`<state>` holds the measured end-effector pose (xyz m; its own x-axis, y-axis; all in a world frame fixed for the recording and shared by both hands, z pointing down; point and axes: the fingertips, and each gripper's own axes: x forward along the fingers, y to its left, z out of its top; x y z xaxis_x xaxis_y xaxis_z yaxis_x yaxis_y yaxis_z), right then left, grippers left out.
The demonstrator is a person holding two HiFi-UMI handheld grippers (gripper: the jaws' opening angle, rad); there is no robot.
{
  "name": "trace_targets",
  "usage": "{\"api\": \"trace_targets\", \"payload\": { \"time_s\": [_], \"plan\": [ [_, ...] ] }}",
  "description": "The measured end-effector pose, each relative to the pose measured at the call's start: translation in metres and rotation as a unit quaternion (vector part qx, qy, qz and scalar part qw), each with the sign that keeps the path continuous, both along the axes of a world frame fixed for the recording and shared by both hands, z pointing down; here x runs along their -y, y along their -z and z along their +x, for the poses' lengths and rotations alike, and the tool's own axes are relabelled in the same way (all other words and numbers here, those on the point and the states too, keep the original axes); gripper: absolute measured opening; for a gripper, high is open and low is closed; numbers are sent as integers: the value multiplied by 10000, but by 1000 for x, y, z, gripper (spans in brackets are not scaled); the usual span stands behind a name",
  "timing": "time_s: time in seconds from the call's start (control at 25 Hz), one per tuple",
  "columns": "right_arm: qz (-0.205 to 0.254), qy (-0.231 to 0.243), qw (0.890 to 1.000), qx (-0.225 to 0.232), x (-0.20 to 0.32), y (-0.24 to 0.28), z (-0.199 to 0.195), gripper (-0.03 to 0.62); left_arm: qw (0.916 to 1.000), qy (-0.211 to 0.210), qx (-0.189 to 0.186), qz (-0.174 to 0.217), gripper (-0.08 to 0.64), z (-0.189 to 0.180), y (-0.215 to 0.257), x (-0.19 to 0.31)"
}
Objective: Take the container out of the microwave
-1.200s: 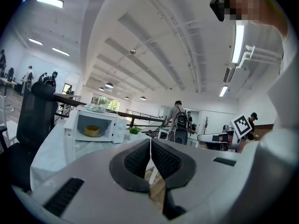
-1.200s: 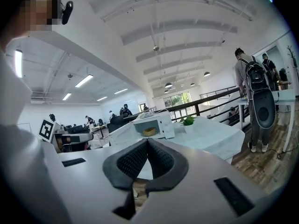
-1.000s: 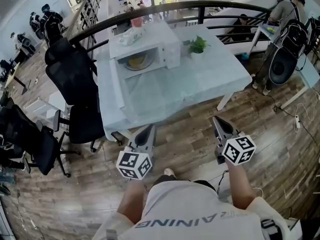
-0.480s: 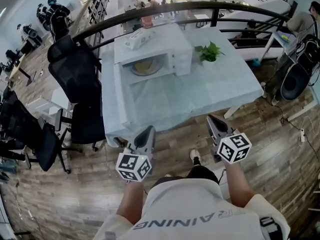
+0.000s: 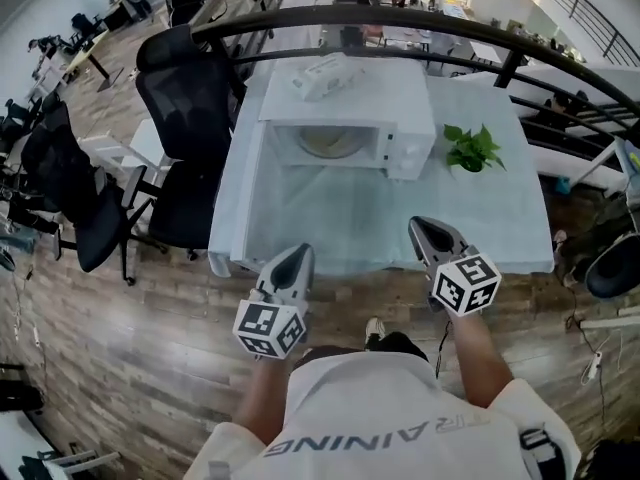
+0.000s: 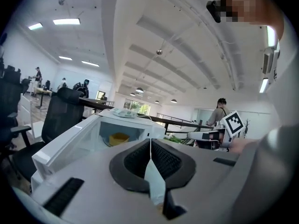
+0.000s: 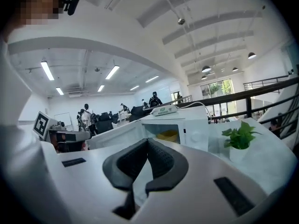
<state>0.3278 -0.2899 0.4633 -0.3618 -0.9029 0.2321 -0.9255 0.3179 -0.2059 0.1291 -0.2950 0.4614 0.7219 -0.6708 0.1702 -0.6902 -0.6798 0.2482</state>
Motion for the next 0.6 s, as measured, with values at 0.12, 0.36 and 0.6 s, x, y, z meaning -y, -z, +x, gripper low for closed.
{"api": "trace_targets", "payload": {
  "time_s": [0.12,0.36,0.6],
  "plan": [
    [-17,379,9991,-170,28,-6,5,21,9995,328,20,-21,37,7,-5,7],
    [3,1027,9913,-829,76,-23,-7,21,9968,779,83,-178,37,10,-21,18],
    [-104,1443,9783,-1485,130,-46,-36,34,9961,852,29,-222,37,5,-28,43]
  ]
}}
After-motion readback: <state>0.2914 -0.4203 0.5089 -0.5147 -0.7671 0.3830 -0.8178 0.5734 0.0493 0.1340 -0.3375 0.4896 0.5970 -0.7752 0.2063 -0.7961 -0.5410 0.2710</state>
